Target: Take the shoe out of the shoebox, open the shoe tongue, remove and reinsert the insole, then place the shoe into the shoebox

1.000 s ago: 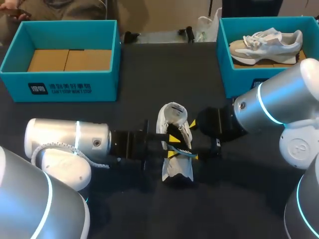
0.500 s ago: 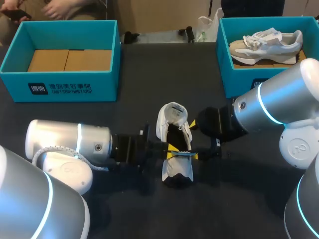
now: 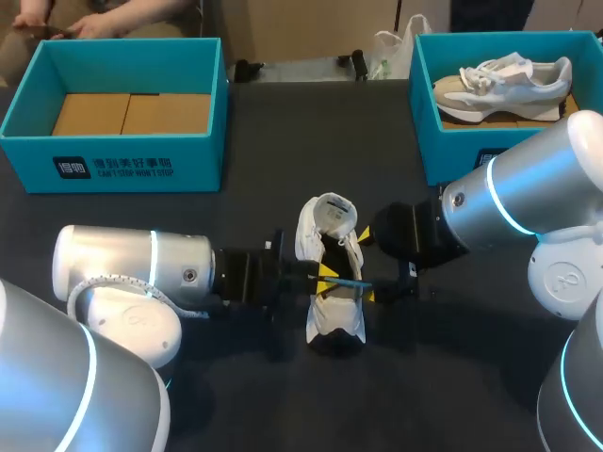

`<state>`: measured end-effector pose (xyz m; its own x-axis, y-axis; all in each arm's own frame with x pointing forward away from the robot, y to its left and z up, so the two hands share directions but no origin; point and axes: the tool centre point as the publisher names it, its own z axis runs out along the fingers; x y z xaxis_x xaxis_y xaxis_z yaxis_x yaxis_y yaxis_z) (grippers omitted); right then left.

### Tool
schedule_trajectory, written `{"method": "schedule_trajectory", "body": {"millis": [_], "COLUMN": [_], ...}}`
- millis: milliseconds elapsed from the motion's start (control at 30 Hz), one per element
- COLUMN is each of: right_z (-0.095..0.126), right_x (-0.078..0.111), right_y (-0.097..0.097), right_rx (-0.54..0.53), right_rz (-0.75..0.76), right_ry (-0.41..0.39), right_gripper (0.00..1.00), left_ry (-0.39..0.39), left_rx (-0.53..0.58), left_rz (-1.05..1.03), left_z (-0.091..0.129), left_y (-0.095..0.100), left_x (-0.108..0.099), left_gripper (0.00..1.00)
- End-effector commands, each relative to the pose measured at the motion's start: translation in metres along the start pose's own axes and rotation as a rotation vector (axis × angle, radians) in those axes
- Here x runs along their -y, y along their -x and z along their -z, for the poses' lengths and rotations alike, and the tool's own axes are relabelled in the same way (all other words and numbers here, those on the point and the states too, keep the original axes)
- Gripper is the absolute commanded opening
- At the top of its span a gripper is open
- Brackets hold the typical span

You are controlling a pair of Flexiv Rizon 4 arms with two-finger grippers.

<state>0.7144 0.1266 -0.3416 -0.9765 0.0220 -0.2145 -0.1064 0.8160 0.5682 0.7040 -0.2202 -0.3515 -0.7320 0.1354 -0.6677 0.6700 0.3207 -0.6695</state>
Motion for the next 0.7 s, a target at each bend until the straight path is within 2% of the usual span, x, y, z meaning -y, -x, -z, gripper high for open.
{"method": "schedule_trajectory", "body": {"millis": [33, 133, 200, 300, 333, 367, 700], "right_z": [0.0, 0.0, 0.0, 0.0, 0.0, 0.0, 0.0], "right_x": [0.0, 0.0, 0.0, 0.0, 0.0, 0.0, 0.0], "right_y": [-0.001, -0.001, -0.001, -0.001, -0.001, -0.001, -0.001], "right_rx": [0.002, 0.002, 0.002, 0.002, 0.002, 0.002, 0.002], "right_rz": [-0.001, -0.001, -0.001, -0.001, -0.001, -0.001, -0.001], "right_ry": [-0.001, -0.001, -0.001, -0.001, -0.001, -0.001, -0.001], "right_gripper": [1.0, 1.0, 1.0, 1.0, 1.0, 1.0, 1.0], "left_ry": [-0.016, -0.036, -0.048, -0.054, -0.054, -0.048, -0.009], "left_rx": [0.006, 0.011, 0.012, 0.002, -0.002, -0.014, -0.043], "left_rz": [0.0, -0.002, -0.004, -0.003, -0.003, -0.003, -0.109], "left_z": [0.008, 0.011, 0.012, 0.009, 0.007, 0.005, -0.005], "left_y": [-0.001, 0.0, 0.0, -0.003, -0.004, -0.006, -0.01], "left_x": [0.01, 0.018, 0.022, 0.025, 0.024, 0.022, 0.007], "left_gripper": [0.37, 0.33, 0.24, 0.19, 0.05, 0.0, 0.0]}}
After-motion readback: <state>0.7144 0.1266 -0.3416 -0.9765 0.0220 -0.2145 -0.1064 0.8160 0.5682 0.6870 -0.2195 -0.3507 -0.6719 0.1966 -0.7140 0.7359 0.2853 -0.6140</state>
